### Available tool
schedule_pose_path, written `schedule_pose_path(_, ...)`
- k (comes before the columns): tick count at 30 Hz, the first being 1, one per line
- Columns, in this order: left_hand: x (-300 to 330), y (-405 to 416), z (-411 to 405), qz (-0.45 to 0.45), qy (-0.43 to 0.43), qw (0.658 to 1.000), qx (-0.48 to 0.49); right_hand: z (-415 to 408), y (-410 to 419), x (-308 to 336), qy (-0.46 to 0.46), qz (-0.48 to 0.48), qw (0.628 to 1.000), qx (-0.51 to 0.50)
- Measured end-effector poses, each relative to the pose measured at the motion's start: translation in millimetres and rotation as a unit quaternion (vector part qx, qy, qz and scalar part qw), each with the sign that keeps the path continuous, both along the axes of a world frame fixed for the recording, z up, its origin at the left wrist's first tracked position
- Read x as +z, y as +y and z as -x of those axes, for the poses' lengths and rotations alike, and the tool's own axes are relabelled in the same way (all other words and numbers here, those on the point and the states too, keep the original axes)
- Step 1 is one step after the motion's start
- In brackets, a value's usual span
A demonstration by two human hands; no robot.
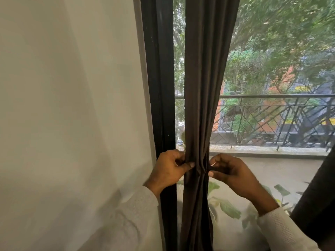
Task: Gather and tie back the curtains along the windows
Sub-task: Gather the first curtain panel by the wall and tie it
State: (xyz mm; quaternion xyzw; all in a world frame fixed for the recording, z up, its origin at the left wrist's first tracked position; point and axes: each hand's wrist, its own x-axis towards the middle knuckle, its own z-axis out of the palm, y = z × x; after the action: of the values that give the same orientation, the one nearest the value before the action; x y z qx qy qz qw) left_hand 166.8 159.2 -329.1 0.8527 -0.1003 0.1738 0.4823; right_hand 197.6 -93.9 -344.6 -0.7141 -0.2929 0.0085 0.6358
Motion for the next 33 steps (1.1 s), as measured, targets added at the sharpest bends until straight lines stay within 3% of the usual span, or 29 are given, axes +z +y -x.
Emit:
schedule_pose_path(8, 9, -3, 6, -0.056, 0.001, 0.996, 0.067, 26, 2, 17, -0.167, 0.071, 0.98, -0.087)
schedule_pose_path(13, 6, -7, 11, -0.071, -0.036, 0.99, 0.118, 40, 15, 18, -0.166, 0.035, 0.979, -0.109)
schedule_pose_path(25, 7, -5, 13, -0.05, -0.021, 0.994, 0.093, 30, 36, 19, -0.227, 0.056, 0.969, -0.08)
schedule_pose_path(33, -1, -3, 9, -0.01, -0.064, 0.996, 0.06, 18, 34, 13, -0.354, 0.164, 0.919, -0.057)
